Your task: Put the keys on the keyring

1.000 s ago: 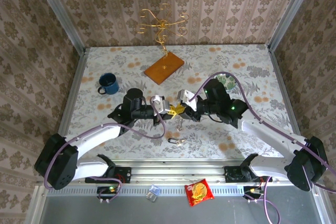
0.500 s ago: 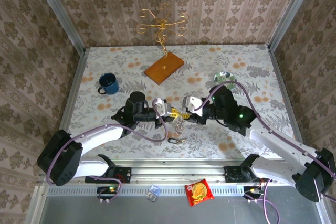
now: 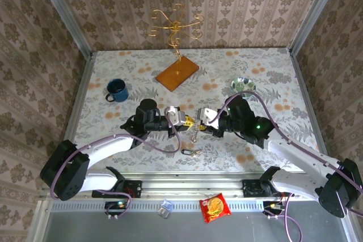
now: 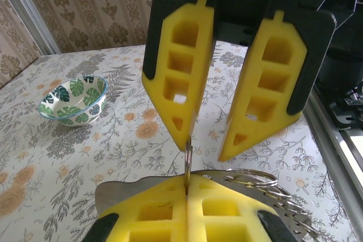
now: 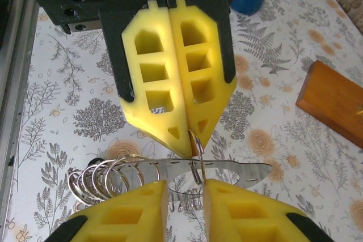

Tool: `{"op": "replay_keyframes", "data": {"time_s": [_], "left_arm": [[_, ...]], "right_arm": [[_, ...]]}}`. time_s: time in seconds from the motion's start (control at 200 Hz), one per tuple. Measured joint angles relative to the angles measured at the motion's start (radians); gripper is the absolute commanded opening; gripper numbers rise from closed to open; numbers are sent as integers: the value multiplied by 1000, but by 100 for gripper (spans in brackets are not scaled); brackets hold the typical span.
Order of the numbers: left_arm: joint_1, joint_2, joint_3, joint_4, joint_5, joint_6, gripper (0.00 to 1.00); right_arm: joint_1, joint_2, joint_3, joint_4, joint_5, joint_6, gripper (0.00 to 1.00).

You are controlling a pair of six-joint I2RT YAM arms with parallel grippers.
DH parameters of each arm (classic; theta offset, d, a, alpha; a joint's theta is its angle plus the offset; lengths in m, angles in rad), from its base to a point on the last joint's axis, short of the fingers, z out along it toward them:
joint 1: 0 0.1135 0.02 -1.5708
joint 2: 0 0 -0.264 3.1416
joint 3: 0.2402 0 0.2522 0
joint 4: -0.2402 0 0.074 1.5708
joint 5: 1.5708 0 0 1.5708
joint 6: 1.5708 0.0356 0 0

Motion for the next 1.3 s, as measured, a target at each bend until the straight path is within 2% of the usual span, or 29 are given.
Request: {"op": "replay_keyframes", "data": {"time_s": [0.185, 0.29, 0.41, 0.49, 0.55, 0.685, 0.88, 1.105, 1.3], "left_arm": [[-10, 0, 0, 0, 0, 0, 0], [-10, 0, -2, 6, -1, 0, 0], [-10, 0, -7, 6, -8, 0, 0], [-10, 0, -10, 6, -15, 5, 24], [-10, -1, -10, 6, -26, 16, 29], [-12, -4, -5, -27, -40, 47, 29], [-20, -20, 36, -130, -60, 117, 19], [-25, -27, 52, -183, -68, 154, 26], [-25, -36, 52, -189, -72, 160, 23]], "right_arm": [[2, 20, 0, 27, -11, 12, 16], [3, 21, 0, 38, -14, 24, 0], [3, 29, 0, 38, -16, 26, 0], [3, 34, 5, 28, -17, 22, 0], [4, 40, 20, -1, -18, 11, 0], [12, 65, 90, -99, -13, -40, 0], [40, 119, 214, -244, 32, -126, 0], [78, 149, 265, -328, 91, -180, 0], [86, 158, 276, -348, 125, -191, 0]]}}
